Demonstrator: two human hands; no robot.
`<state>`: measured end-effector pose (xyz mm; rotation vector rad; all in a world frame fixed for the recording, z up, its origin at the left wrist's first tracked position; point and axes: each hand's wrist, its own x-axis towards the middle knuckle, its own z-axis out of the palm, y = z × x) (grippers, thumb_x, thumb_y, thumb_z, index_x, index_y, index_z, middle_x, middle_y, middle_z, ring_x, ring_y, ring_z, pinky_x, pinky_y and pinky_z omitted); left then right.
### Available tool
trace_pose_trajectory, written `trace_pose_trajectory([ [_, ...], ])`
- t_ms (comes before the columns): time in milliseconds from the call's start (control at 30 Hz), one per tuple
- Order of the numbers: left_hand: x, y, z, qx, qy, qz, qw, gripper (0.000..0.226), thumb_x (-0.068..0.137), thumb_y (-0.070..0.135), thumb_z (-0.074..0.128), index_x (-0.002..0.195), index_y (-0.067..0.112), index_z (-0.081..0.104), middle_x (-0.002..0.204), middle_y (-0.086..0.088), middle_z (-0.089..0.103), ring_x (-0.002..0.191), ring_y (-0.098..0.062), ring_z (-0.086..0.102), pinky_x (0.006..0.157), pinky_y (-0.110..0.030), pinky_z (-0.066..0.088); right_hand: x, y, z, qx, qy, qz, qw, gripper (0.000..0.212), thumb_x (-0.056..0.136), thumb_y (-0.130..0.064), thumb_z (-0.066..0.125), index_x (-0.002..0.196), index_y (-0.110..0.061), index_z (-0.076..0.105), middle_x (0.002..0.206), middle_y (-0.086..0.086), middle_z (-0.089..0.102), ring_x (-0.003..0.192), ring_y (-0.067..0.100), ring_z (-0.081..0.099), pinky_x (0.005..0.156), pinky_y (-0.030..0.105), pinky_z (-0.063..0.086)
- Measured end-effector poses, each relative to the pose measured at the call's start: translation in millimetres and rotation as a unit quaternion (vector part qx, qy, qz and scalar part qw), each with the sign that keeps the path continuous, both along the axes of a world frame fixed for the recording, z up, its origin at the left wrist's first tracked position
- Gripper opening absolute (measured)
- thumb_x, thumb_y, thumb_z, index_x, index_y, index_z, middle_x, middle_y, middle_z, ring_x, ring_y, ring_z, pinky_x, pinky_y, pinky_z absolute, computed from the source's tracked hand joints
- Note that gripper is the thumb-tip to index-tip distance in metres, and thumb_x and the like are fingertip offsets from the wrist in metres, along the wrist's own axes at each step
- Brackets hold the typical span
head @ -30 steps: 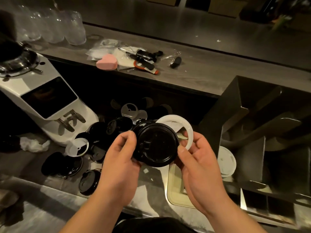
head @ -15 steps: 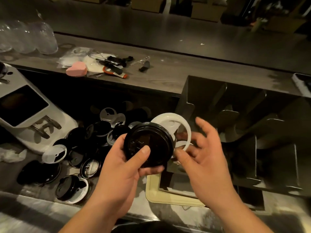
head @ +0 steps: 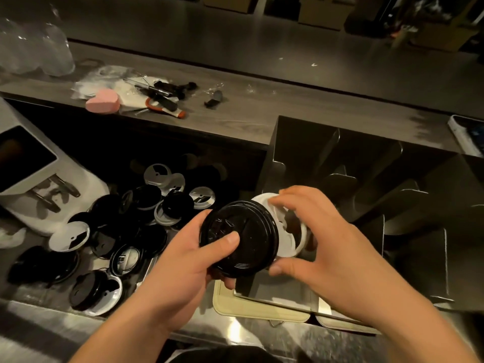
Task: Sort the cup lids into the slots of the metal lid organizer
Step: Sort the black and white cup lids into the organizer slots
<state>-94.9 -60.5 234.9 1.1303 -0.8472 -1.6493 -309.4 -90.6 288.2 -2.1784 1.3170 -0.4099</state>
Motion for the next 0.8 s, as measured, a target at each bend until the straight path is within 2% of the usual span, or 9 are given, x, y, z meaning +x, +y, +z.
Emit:
trace_pose_trajectory([
  [133,-0.6,-0.8,0.7,-0.002,0.0,-0.003,1.0,0.046,0.08,0.025,0.072,0.124,0.034,0.064,0.115,-0.006,0.07,0.096,-0.031,0.071,0.06,-0.037,0.055,-2.2,-6.4,2.1,0.1,-0.017,0.018,0.995,0.078,0.076,-0.041,0.081,0.133,-0.059,0.031,0.133,-0.039,0.026,0.121,-0.005,0.047,0.097,0.027,0.049],
  [233,0.3,-3.0,2.8,-0.011,-0.011,0.008,1.0,0.044,0.086,0.028,0.075,0.125,0.044,0.062,0.114,0.003,0.07,0.101,-0.028,0.071,0.067,-0.044,0.059,-0.1,-10.3,5.0,0.119,-0.012,0.013,0.993,0.084,0.073,-0.044,0.082,0.136,-0.062,0.03,0.13,-0.04,0.029,0.118,-0.004,0.05,0.098,0.029,0.052],
  [333,7.8,-7.3,2.0,-0.013,-0.005,0.053,0.998,0.036,0.084,0.025,0.069,0.117,0.038,0.067,0.11,0.003,0.072,0.098,-0.023,0.072,0.072,-0.046,0.059,-6.5,-15.6,11.3,0.073,0.006,-0.043,0.996,0.086,0.06,-0.061,0.079,0.135,-0.06,0.037,0.124,-0.04,0.035,0.111,-0.005,0.053,0.096,0.028,0.052],
  [433,25.3,-12.1,-5.7,0.008,0.034,0.133,0.99,0.036,0.082,0.026,0.06,0.116,0.033,0.069,0.113,-0.002,0.073,0.099,-0.029,0.072,0.076,-0.043,0.052,-17.2,-16.0,17.7,0.033,0.035,-0.095,0.994,0.082,0.054,-0.07,0.073,0.129,-0.06,0.04,0.122,-0.039,0.04,0.11,-0.004,0.05,0.097,0.028,0.049],
  [500,35.3,-14.6,-10.2,0.017,0.056,0.158,0.986,0.041,0.085,0.028,0.057,0.125,0.028,0.065,0.122,-0.008,0.07,0.105,-0.032,0.067,0.079,-0.046,0.047,-14.5,-11.7,17.4,-0.018,0.09,-0.106,0.99,0.081,0.06,-0.066,0.074,0.131,-0.058,0.036,0.12,-0.038,0.038,0.113,-0.005,0.039,0.095,0.023,0.039],
  [600,40.3,-17.6,-11.6,0.022,0.08,0.174,0.981,0.043,0.085,0.031,0.055,0.127,0.026,0.064,0.121,-0.007,0.069,0.1,-0.028,0.063,0.071,-0.037,0.046,4.0,-4.9,4.7,-0.067,0.172,-0.107,0.977,0.083,0.071,-0.059,0.074,0.14,-0.048,0.03,0.114,-0.03,0.026,0.112,-0.003,0.022,0.087,0.016,0.029],
  [667,38.9,-18.4,-11.6,0.013,0.079,0.168,0.983,0.04,0.086,0.031,0.055,0.124,0.026,0.065,0.116,-0.005,0.07,0.098,-0.025,0.065,0.069,-0.033,0.047,14.5,-5.5,-8.8,-0.07,0.227,-0.092,0.967,0.078,0.077,-0.052,0.071,0.141,-0.041,0.028,0.116,-0.022,0.025,0.113,0.004,0.024,0.094,0.022,0.031],
  [800,33.2,-18.2,-12.3,0.014,0.077,0.159,0.984,0.036,0.084,0.029,0.055,0.118,0.026,0.068,0.108,-0.002,0.072,0.089,-0.017,0.069,0.072,-0.036,0.044,29.0,-18.0,-30.3,-0.049,0.309,-0.067,0.948,0.074,0.08,-0.044,0.068,0.141,-0.032,0.029,0.128,-0.01,0.034,0.12,0.014,0.033,0.104,0.036,0.027],
])
